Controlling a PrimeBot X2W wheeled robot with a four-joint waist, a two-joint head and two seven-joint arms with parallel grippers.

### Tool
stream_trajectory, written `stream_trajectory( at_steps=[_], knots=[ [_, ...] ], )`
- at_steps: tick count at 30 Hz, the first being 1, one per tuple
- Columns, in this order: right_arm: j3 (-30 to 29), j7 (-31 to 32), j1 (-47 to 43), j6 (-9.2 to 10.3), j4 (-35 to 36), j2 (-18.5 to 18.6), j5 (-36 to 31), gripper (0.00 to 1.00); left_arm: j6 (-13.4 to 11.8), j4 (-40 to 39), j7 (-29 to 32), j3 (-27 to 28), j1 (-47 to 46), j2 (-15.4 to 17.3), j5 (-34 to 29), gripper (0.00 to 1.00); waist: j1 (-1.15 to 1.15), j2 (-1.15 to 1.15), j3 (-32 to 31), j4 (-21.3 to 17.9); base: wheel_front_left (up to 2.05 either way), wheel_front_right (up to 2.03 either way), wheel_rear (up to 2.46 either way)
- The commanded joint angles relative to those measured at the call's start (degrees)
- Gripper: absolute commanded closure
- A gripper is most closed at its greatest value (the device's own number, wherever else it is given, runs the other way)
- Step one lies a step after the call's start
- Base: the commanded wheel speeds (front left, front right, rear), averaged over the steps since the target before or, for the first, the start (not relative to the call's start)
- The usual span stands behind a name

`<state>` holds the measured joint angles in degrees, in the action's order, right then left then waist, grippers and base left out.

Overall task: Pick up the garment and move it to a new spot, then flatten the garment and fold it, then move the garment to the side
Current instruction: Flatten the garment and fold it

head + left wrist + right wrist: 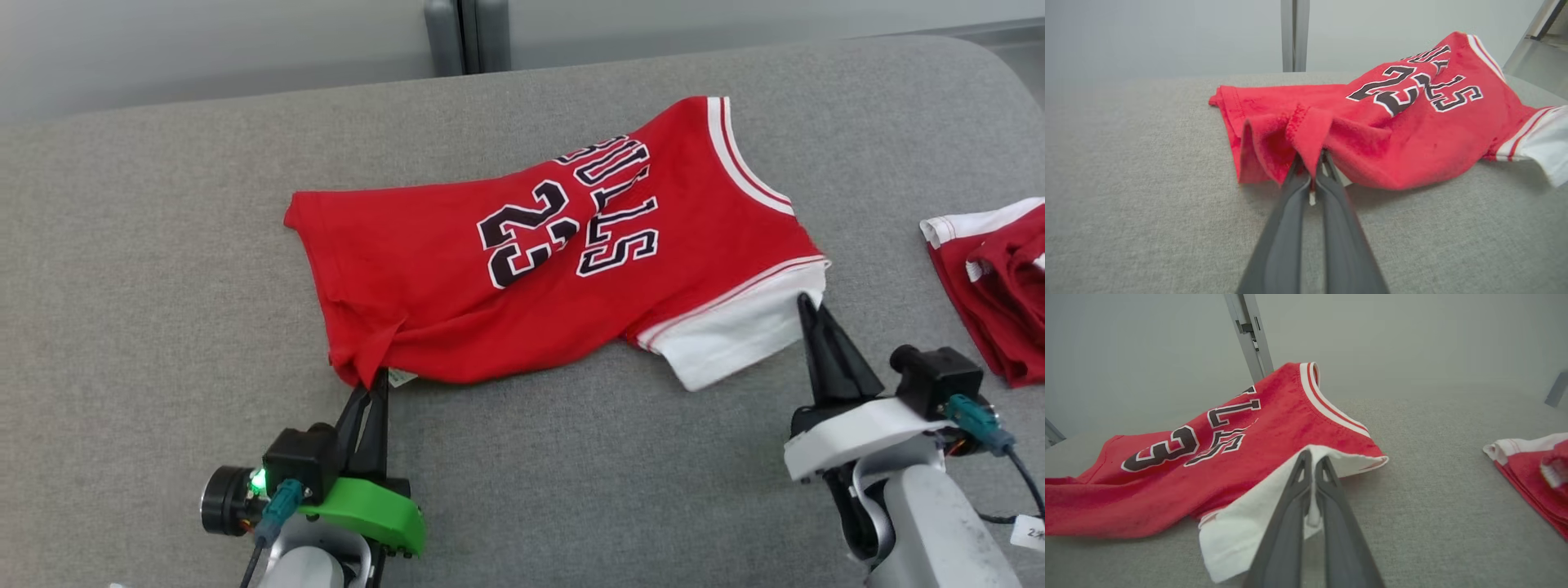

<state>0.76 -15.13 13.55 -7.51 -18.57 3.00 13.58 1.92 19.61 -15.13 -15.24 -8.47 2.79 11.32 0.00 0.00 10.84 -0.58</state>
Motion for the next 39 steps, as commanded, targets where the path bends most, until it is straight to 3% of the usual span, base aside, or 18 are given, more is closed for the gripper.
stream_trajectory(
  at_steps=[1,5,9,14,23,32,39],
  knots=[
    [-0.68,0.0,0.61,0.05,1.58,0.82,-0.09,1.0,1.19,-1.28,0.01,0.47,-0.28,0.27,0.25,1.0,0.0,0.0,-2.28,0.82,0.0,0.0,0.0],
    [-1.83,0.0,2.96,0.05,5.52,2.39,0.56,1.0,3.98,-4.11,0.01,0.66,-3.06,0.25,1.48,1.0,0.0,0.0,-4.93,0.92,0.0,0.0,0.0],
    [-2.39,0.0,7.11,0.05,8.76,4.71,1.19,1.0,5.15,-5.87,0.01,-0.36,-7.33,1.33,2.51,1.0,0.0,0.0,-7.13,0.61,0.0,0.0,0.0],
    [-1.87,0.0,14.16,0.05,11.6,8.11,2.11,1.0,5.49,-7.58,1.27,-1.09,-15.85,3.99,6.31,1.0,0.0,0.0,-8.74,0.01,0.0,0.0,0.0],
    [1.01,0.01,29.2,0.05,13.91,14.95,3.38,1.0,5.59,-12.12,11.66,2.42,-33.51,10.56,15.28,1.0,0.0,0.0,-10.15,-0.53,0.0,0.0,0.0],
    [6.01,1.53,41.7,0.05,6.35,21.71,3.34,1.0,3.24,-10.11,22.02,4.15,-42.82,12.69,17.42,1.0,0.0,0.0,-3.64,-0.59,0.0,0.0,0.0],
    [9.51,0.71,51.67,0.06,-3.33,23.03,1.0,1.0,0.37,-2.99,20.1,5.84,-48.51,9.52,18.59,1.0,0.0,0.0,5.48,-0.99,0.0,0.0,0.0]
  ],
)
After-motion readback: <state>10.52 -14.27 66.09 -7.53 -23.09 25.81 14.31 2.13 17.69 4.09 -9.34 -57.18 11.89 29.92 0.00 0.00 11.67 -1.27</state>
